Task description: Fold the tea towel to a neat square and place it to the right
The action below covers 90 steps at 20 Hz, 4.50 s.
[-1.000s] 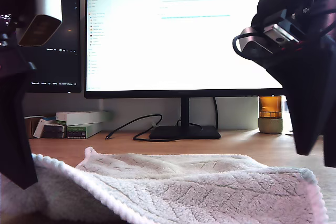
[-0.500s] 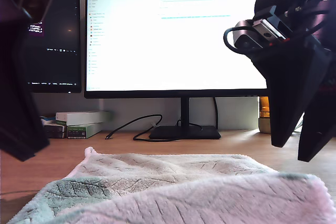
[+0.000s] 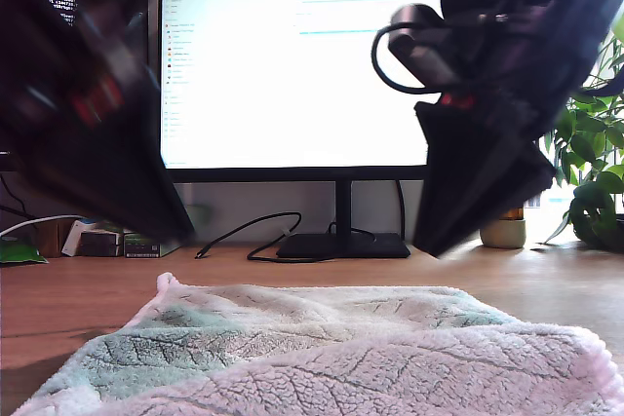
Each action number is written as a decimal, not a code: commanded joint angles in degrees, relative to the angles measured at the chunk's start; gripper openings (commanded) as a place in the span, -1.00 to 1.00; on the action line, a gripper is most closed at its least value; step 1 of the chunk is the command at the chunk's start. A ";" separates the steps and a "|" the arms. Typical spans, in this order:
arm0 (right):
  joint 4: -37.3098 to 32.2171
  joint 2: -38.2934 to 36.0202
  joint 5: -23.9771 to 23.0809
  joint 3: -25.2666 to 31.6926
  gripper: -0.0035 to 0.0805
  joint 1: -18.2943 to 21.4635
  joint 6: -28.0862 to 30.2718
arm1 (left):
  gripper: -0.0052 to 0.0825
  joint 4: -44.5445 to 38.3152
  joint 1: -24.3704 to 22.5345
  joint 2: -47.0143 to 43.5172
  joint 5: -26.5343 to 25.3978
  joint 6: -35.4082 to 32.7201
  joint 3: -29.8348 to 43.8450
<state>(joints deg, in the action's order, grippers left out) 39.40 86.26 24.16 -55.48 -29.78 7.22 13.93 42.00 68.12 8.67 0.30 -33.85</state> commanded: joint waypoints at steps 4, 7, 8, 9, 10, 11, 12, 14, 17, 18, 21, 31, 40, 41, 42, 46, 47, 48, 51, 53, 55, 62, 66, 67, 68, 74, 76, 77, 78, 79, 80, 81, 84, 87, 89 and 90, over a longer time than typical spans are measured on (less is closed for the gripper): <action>-8.85 2.19 -2.82 -0.37 -0.95 0.20 1.42 | -0.94 -10.19 -6.10 7.52 3.69 -5.77 0.68; -13.20 4.48 -3.13 -0.37 -0.95 0.24 1.79 | -0.94 -13.66 -10.16 11.04 8.72 -6.82 0.68; -13.33 5.57 -3.13 -0.37 -0.95 0.48 1.79 | -0.94 -14.47 -11.19 12.22 9.81 -6.82 0.68; -13.35 6.62 -2.93 -0.37 -0.95 0.74 1.79 | -0.94 -15.15 -11.85 13.27 11.26 -6.84 0.68; -13.66 7.63 -2.51 -0.37 -0.95 0.83 2.08 | -0.94 -16.00 -12.22 14.27 12.92 -7.56 0.68; -14.53 8.52 -1.57 -0.37 -0.95 0.98 2.67 | -0.94 -17.27 -12.57 15.23 13.79 -8.41 0.68; -15.54 9.38 -0.90 -0.37 -0.95 1.22 3.23 | -0.94 -18.64 -13.07 16.26 14.62 -8.61 0.68; -17.18 11.13 0.85 -0.37 -0.95 1.90 3.34 | -0.94 -20.68 -14.25 18.16 18.05 -9.38 0.66; -17.31 13.11 1.44 -0.37 -0.95 3.45 4.09 | -0.94 -21.44 -16.06 20.96 19.56 -9.38 0.63; -17.31 13.64 1.38 -0.37 -0.95 4.07 4.52 | -0.94 -21.44 -16.44 21.94 19.58 -9.38 0.63; -17.73 14.53 1.29 -0.37 -0.95 5.29 4.79 | -0.94 -22.45 -17.42 24.65 19.12 -9.53 0.63; -22.10 16.44 -4.15 -0.37 -0.95 5.81 4.74 | -0.94 -22.95 -19.21 28.00 12.48 -9.33 -1.42; -29.03 18.71 -6.75 -0.59 -0.95 5.79 3.02 | -0.94 -23.15 -22.99 28.20 11.17 -10.88 -3.48; -29.14 18.75 -6.75 -0.61 -0.95 5.79 3.02 | -0.94 -23.26 -23.26 28.52 11.21 -10.86 -3.85; -29.29 18.80 -6.75 -0.61 -0.95 5.79 3.02 | -0.94 -23.34 -23.47 29.05 11.19 -10.88 -4.31; -30.62 18.80 -6.08 -1.27 -0.95 5.77 2.80 | -0.93 -23.91 -23.67 29.59 12.96 -11.23 -6.05; -29.64 18.78 -5.31 -1.84 -0.95 5.79 2.80 | -0.93 -23.80 -23.65 29.27 13.42 -11.21 -6.27; -28.48 18.62 -4.33 -2.36 -0.95 5.79 2.93 | -0.93 -23.61 -23.61 28.83 13.42 -11.19 -6.32; -27.96 16.57 -3.54 -2.71 -0.95 5.79 3.13 | -0.93 -21.51 -23.56 26.03 14.53 -11.21 -6.36; -27.76 13.90 -3.10 -2.71 -0.95 5.79 3.39 | -0.93 -19.89 -23.56 23.19 14.95 -11.19 -6.36; -25.97 10.99 -3.15 -2.71 -0.95 5.79 3.96 | -0.93 -17.44 -23.56 20.02 15.08 -11.21 -6.36; -19.96 1.22 -6.25 -2.67 -0.95 5.79 5.25 | -0.93 -11.19 -23.56 7.91 14.71 -11.21 -6.34; -20.76 -5.42 -8.63 -0.55 -0.95 5.40 5.20 | -0.93 -9.40 -23.56 1.95 13.86 -11.21 -6.25; -21.44 -7.48 -9.44 0.52 -0.95 5.42 5.11 | -0.93 -9.27 -23.56 0.83 13.70 -11.17 -6.23; -21.99 -9.20 -9.90 1.84 -0.95 5.42 5.05 | -0.93 -9.01 -23.56 -0.55 13.73 -11.13 -6.21; -27.30 -21.55 -11.54 14.75 -0.95 3.43 1.75 | -0.93 -9.99 -22.25 -9.27 13.75 -9.14 0.85; -28.68 -25.79 -11.54 19.54 -0.95 1.64 1.75 | -0.93 -11.96 -21.18 -12.79 13.75 -7.10 5.46; -28.65 -27.54 -11.47 21.79 -0.95 0.59 1.77 | -0.94 -12.63 -20.48 -14.82 13.73 -6.05 8.17; -28.81 -29.31 -11.54 24.04 -0.95 -0.50 1.55 | -0.94 -13.44 -19.67 -16.92 13.33 -5.79 11.13; -29.75 -31.06 -11.78 26.29 -0.95 -1.60 0.70 | -0.94 -14.32 -18.84 -18.91 13.25 -3.89 14.03; -30.71 -32.61 -12.55 28.02 -0.95 -2.69 0.24 | -0.94 -14.91 -17.79 -20.87 13.20 -2.01 16.79; -31.23 -34.18 -13.55 29.35 -0.95 -4.02 0.24 | -0.93 -15.72 -16.39 -23.02 13.14 -1.18 19.37; -25.68 -36.48 -16.31 30.12 -0.95 -8.90 3.15 | -0.94 -13.09 -10.08 -29.55 11.74 0.83 24.02; -23.89 -36.68 -15.67 29.97 -0.95 -13.40 15.50 | -0.93 -11.52 -3.39 -33.00 9.62 1.22 24.09; -24.96 -36.65 -15.61 29.86 -0.95 -14.95 22.08 | -0.93 -16.24 -0.50 -32.83 9.40 1.22 24.00; -25.18 -36.65 -15.82 29.86 -0.95 -15.26 24.92 | -0.93 -17.86 0.46 -32.83 9.38 1.18 23.69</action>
<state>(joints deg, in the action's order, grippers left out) 14.83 49.67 8.45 -25.74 -44.91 28.32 -2.48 42.19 35.07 18.06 1.37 -10.09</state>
